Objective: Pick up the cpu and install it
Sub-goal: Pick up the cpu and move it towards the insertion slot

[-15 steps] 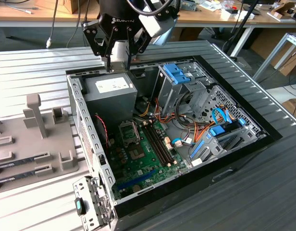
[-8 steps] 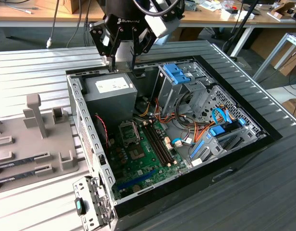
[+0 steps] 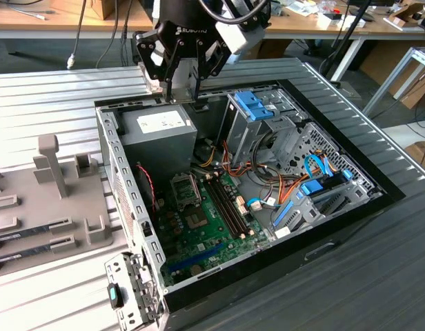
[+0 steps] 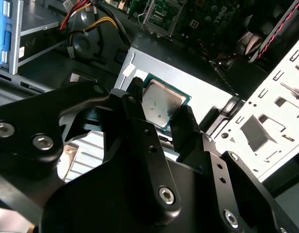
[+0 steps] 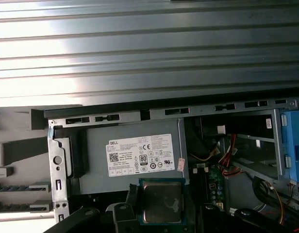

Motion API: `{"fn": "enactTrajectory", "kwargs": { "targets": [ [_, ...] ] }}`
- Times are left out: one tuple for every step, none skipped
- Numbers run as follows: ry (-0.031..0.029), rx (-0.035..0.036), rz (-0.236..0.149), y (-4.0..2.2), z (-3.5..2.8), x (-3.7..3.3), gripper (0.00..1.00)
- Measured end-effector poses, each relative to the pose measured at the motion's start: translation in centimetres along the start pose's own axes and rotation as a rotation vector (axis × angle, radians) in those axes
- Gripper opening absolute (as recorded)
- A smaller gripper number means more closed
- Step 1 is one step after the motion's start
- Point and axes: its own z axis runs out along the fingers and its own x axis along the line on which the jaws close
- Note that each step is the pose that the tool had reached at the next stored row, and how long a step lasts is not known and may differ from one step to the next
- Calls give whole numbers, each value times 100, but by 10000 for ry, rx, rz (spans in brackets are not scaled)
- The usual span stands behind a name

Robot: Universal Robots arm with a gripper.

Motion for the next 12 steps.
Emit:
{"fn": "enactTrajectory", "kwargs": {
  "targets": [
    [0, 2, 0, 1, 1, -14, 47],
    [0, 2, 0, 2, 2, -23, 47],
    [0, 3, 0, 2, 3, -34, 47],
    [0, 3, 0, 3, 5, -47, 47],
    [0, 5, 0, 5, 7, -67, 47],
    [0, 6, -1, 6, 9, -84, 47],
    [0, 6, 0, 6, 9, -90, 47],
    [0, 7, 0, 7, 10, -101, 47],
    [0, 9, 0, 8, 12, -117, 47],
    [0, 10, -1, 9, 13, -134, 47],
    [0, 10, -1, 10, 14, -144, 47],
    [0, 11, -1, 10, 15, -154, 47]
  ]
}}
